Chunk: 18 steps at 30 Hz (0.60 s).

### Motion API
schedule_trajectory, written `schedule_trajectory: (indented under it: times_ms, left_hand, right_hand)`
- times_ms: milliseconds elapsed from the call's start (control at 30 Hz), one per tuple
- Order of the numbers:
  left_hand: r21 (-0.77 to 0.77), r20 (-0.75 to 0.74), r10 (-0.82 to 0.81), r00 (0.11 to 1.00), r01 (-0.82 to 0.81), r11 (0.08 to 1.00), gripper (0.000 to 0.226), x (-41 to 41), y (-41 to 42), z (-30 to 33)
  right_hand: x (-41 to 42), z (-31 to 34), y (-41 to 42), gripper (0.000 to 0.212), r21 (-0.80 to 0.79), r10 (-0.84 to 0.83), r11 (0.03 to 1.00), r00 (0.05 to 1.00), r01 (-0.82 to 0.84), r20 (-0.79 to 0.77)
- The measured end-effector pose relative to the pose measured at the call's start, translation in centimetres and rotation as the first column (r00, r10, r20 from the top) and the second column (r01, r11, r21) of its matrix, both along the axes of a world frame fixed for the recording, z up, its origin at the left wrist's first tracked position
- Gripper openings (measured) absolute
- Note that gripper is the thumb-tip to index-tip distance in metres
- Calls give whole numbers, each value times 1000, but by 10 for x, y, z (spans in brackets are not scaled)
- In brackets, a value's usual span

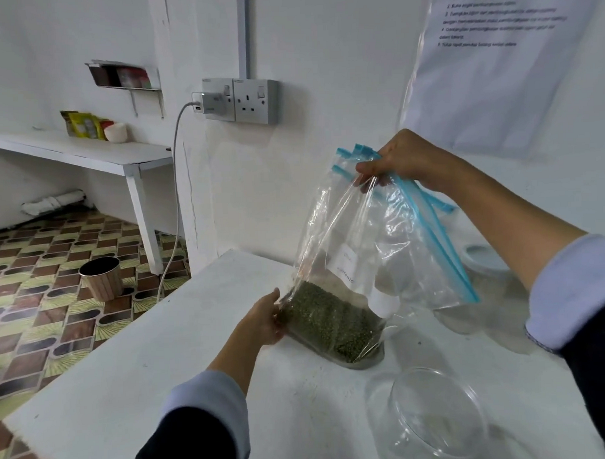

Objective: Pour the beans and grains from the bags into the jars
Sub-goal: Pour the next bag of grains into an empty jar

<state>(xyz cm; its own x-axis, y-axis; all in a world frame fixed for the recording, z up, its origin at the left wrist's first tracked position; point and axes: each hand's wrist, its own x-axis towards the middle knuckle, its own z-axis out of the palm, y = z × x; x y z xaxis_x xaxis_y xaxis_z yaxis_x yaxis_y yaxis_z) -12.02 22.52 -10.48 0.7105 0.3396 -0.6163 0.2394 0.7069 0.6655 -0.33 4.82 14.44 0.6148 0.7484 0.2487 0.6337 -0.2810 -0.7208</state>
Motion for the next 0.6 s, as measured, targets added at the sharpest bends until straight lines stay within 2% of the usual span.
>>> schedule_trajectory:
  times_ms: [33, 133, 167, 267, 367, 467, 600]
  left_hand:
    - [11, 12, 1, 1000, -1, 1000, 41, -1, 1, 1]
    - [-84, 189, 96, 977, -81, 993, 42, 0, 1, -1]
    - [-73, 226, 98, 969, -84, 994, 42, 0, -3, -3]
    - [-6, 199, 85, 976, -86, 996, 48, -1, -14, -9]
    - [-127, 244, 231, 942, -205, 971, 61, -2, -9, -14]
    - [-65, 239, 163, 957, -152, 986, 61, -4, -12, -16]
    - [-134, 314, 209, 926, -174, 975, 61, -6, -10, -17]
  right_hand:
    - [-1, 0, 0, 17, 15, -14, 1000, 1000, 14, 13]
    - [-1, 4, 1, 16, 108, -63, 992, 998, 61, 17]
    - [0, 6, 1, 18, 135, -70, 988, 997, 67, 13]
    - [-4, 5, 2, 22, 123, -82, 989, 996, 78, 33]
    - [-9, 4, 4, 13, 126, -80, 989, 996, 75, 37]
    - [-13, 5, 6, 10, 123, -81, 989, 996, 76, 40]
    - [-17, 6, 9, 11, 119, -88, 989, 996, 83, 35]
